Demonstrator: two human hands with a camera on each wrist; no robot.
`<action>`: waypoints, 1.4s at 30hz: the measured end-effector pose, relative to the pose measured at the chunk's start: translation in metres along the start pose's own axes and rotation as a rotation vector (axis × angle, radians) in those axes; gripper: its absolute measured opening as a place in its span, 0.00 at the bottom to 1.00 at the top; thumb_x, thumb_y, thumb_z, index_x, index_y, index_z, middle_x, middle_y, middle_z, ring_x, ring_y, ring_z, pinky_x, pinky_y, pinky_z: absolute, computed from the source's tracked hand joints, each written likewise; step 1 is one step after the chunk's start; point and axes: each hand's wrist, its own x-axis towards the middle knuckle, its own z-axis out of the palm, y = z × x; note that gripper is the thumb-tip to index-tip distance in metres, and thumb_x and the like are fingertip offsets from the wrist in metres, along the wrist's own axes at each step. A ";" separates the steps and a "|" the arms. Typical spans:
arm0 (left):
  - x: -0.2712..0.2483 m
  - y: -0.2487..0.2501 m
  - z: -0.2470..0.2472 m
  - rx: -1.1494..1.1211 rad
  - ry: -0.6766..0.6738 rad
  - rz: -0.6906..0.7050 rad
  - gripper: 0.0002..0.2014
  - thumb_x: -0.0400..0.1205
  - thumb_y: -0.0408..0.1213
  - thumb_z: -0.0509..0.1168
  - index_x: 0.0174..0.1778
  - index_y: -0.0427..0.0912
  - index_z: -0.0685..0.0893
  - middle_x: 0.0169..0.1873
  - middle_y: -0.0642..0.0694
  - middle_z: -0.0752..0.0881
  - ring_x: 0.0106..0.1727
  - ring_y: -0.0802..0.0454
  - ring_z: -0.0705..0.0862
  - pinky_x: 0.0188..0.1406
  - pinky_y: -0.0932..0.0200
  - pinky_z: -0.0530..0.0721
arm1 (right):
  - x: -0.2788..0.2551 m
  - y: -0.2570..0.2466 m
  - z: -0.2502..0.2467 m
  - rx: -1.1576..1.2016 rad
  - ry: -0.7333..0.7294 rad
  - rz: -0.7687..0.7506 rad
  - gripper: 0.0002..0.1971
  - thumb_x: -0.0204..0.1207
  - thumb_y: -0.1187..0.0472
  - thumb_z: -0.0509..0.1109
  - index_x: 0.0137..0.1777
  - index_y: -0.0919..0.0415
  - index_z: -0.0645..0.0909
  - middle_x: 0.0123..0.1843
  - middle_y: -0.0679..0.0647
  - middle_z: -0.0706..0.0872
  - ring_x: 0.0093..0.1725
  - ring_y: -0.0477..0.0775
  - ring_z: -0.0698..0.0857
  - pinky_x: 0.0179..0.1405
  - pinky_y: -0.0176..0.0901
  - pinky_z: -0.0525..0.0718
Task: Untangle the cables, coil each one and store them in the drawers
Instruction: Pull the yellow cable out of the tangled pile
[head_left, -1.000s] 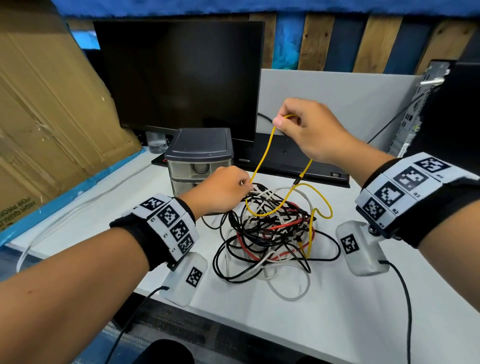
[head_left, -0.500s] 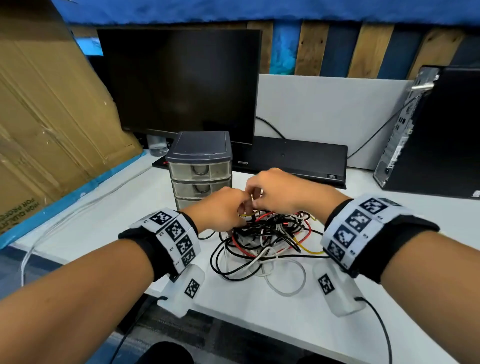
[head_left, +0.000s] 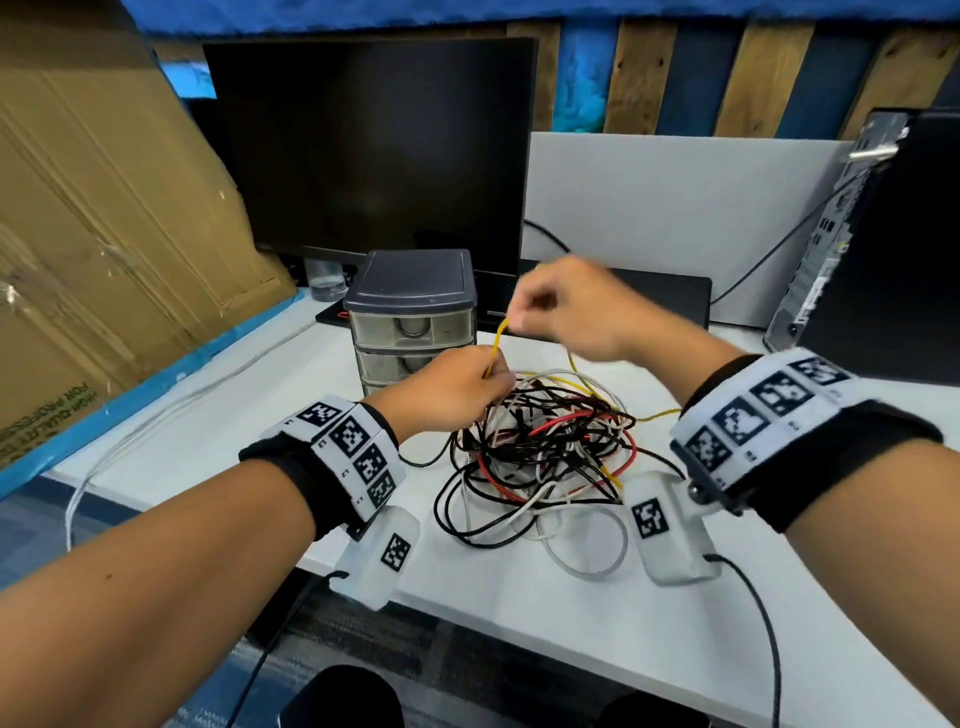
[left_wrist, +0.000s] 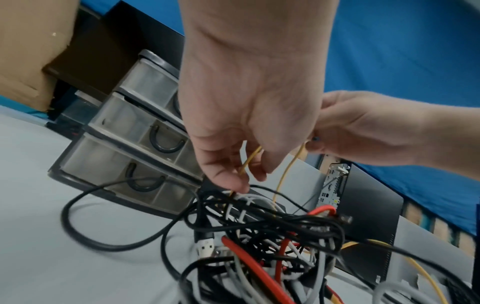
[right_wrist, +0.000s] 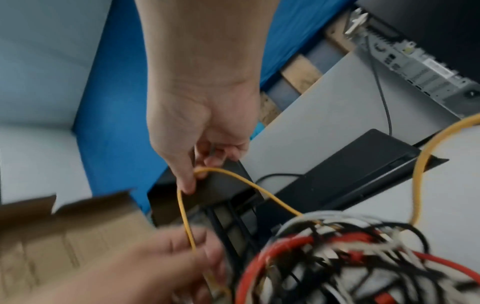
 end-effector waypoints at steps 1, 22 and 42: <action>-0.001 -0.001 0.000 -0.076 0.004 -0.025 0.13 0.92 0.39 0.59 0.45 0.35 0.81 0.33 0.48 0.79 0.31 0.53 0.77 0.31 0.60 0.74 | 0.002 -0.001 -0.010 0.096 0.116 0.001 0.06 0.79 0.64 0.76 0.42 0.53 0.88 0.38 0.42 0.86 0.37 0.33 0.80 0.43 0.30 0.78; 0.006 0.068 -0.060 -0.313 0.612 0.247 0.16 0.92 0.38 0.56 0.46 0.35 0.84 0.28 0.50 0.82 0.23 0.57 0.79 0.24 0.62 0.80 | -0.026 0.029 0.034 0.212 -0.183 0.203 0.13 0.80 0.44 0.74 0.61 0.46 0.84 0.45 0.50 0.83 0.40 0.49 0.80 0.45 0.44 0.77; -0.006 0.063 -0.056 -0.623 0.322 0.162 0.14 0.91 0.54 0.58 0.59 0.47 0.78 0.52 0.51 0.86 0.43 0.55 0.87 0.43 0.58 0.81 | 0.002 -0.018 -0.035 0.064 0.245 -0.005 0.14 0.85 0.56 0.70 0.36 0.56 0.83 0.26 0.44 0.74 0.27 0.41 0.73 0.30 0.34 0.69</action>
